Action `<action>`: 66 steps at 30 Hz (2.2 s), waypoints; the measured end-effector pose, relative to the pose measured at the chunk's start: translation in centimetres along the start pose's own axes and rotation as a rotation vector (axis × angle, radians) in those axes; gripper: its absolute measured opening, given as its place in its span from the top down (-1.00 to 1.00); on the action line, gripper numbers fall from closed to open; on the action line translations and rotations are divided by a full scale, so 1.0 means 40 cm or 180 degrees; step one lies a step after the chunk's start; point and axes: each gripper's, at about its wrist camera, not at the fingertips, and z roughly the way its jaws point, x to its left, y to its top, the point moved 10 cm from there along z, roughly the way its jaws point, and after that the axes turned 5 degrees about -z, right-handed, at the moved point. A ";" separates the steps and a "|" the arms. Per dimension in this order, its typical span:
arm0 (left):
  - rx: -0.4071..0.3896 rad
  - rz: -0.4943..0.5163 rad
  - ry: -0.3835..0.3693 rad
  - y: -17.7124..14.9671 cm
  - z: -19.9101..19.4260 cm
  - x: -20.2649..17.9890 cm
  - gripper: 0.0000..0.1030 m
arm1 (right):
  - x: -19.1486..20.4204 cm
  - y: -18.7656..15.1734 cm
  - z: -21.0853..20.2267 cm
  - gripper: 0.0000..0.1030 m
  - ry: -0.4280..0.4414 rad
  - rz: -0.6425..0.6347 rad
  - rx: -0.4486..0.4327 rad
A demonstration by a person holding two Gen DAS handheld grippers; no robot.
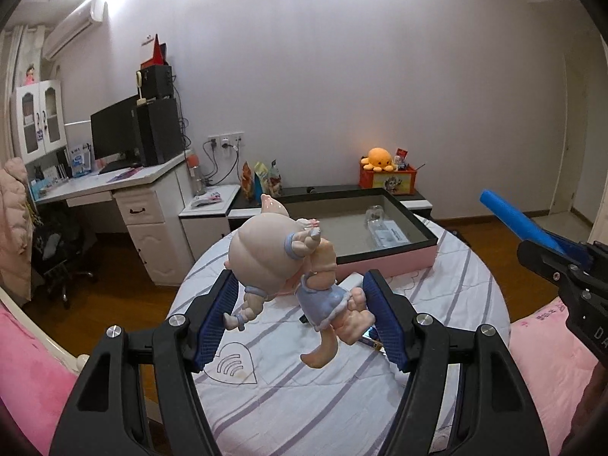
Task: Organize rigid objects
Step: 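Carry the case and doll into the pink box and open both tools to release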
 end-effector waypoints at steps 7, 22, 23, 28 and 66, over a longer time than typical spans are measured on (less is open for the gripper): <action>-0.0018 0.0033 0.0040 -0.009 -0.016 -0.009 -0.35 | -0.003 -0.007 -0.001 0.48 0.0028 -0.0007 -0.0005; 0.0084 0.0039 0.0036 -0.001 0.033 -0.017 -0.35 | -0.010 -0.008 0.021 0.48 0.0040 0.0006 0.0013; 0.0099 0.0043 0.0037 0.003 0.044 -0.017 -0.35 | -0.010 -0.009 0.026 0.47 0.0045 0.0008 0.0018; 0.0118 0.0081 0.0029 0.032 0.094 -0.021 -0.35 | -0.021 0.005 0.072 0.47 0.0040 0.0025 0.0070; 0.1001 0.0249 0.0021 0.147 0.733 -0.026 -0.97 | -0.102 0.069 0.709 -0.56 0.0295 0.0032 0.0832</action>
